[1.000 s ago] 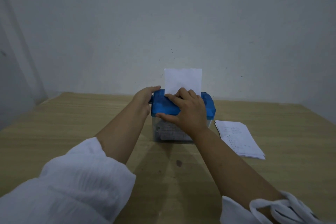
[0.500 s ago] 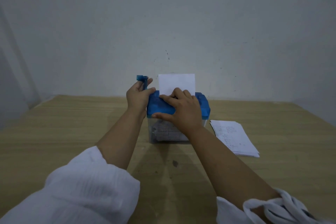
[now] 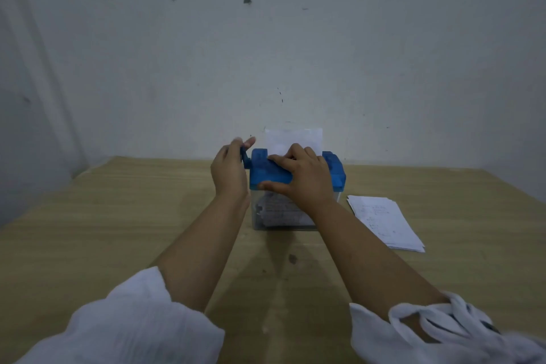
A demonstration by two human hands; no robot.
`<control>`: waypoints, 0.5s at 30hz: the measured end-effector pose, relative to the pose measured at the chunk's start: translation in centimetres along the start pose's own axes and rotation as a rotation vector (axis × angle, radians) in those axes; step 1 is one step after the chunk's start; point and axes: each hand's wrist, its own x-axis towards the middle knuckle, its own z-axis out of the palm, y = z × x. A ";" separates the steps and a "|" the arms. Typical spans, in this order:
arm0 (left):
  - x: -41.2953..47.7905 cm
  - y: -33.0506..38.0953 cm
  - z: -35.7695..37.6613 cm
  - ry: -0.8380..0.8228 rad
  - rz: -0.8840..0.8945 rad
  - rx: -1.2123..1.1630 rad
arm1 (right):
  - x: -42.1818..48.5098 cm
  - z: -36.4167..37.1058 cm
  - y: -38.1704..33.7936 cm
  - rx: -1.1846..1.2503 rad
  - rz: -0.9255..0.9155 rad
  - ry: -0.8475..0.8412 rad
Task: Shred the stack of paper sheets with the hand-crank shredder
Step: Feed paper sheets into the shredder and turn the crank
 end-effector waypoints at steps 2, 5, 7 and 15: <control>-0.9 -0.8 -1.1 0.047 0.051 0.000 | -0.1 -0.1 -0.2 0.013 0.008 -0.005; -1.7 -2.3 -2.9 0.080 0.053 0.053 | -0.5 -0.1 -0.3 0.014 0.022 -0.005; -2.2 -3.4 -4.2 0.093 -0.003 0.081 | -0.7 0.0 -0.4 0.015 0.029 0.002; -1.1 -5.5 -5.8 0.102 -0.363 0.027 | -1.0 0.0 -0.6 0.037 0.034 0.017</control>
